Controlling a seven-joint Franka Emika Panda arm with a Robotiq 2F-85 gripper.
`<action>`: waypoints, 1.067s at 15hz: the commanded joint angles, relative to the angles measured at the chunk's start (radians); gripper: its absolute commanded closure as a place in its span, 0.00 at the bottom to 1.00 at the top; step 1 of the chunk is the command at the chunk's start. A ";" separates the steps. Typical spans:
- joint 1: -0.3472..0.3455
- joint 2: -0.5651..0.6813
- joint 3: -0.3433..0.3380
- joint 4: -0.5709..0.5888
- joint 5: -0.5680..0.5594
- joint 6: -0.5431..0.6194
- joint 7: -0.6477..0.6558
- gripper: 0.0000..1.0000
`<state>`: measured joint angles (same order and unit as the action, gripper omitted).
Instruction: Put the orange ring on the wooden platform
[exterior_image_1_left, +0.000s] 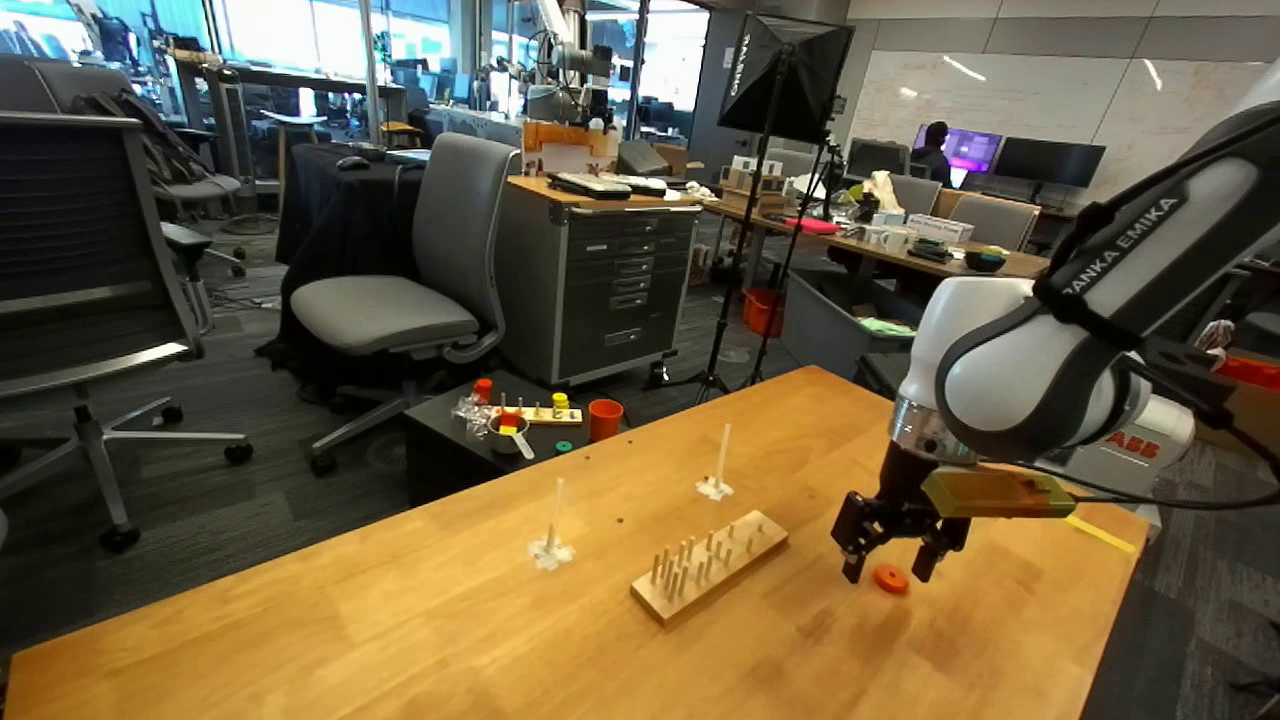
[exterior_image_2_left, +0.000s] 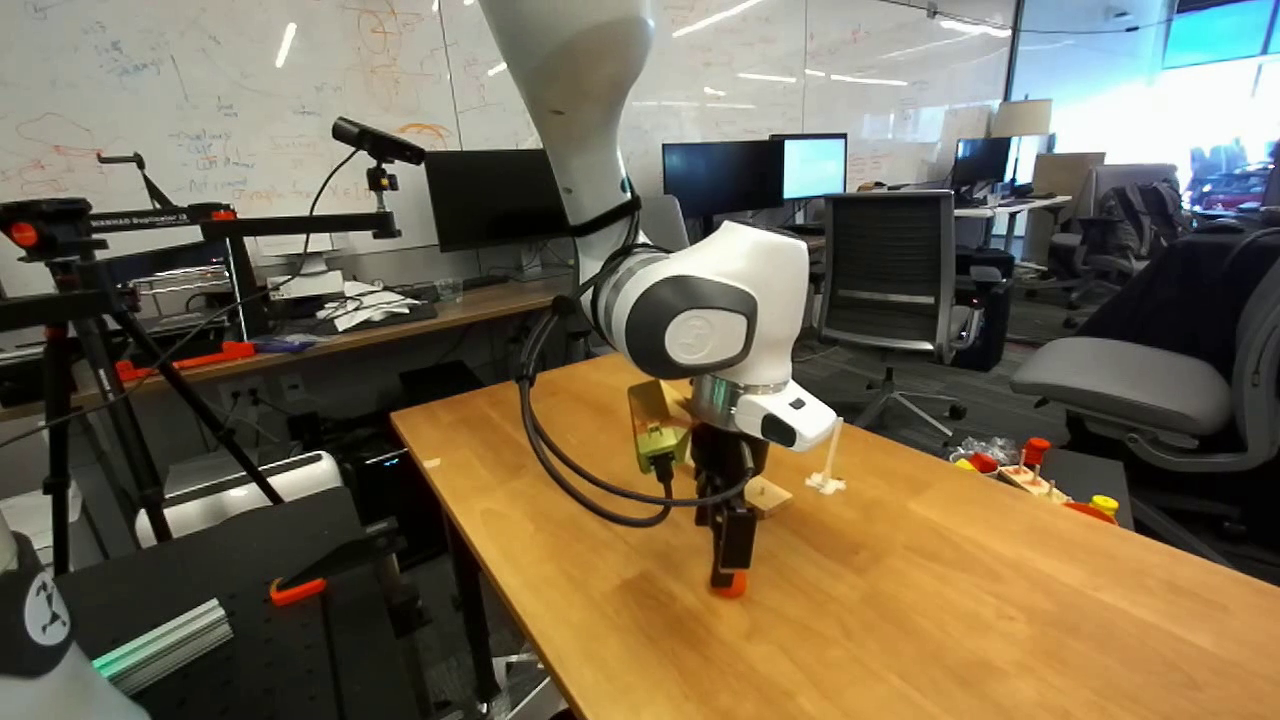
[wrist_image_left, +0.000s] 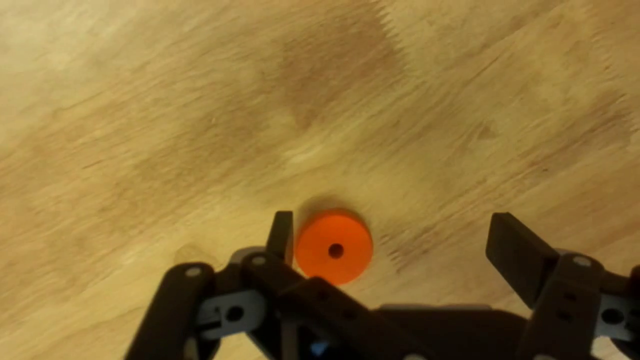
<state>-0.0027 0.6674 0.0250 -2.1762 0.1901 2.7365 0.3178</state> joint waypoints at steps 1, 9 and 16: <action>0.000 0.027 -0.011 0.031 0.026 -0.028 -0.011 0.00; 0.028 0.066 -0.069 0.057 0.001 -0.011 0.009 0.00; 0.023 0.075 -0.060 0.076 0.007 -0.001 -0.007 0.63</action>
<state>0.0151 0.7154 -0.0296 -2.1316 0.1906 2.7317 0.3191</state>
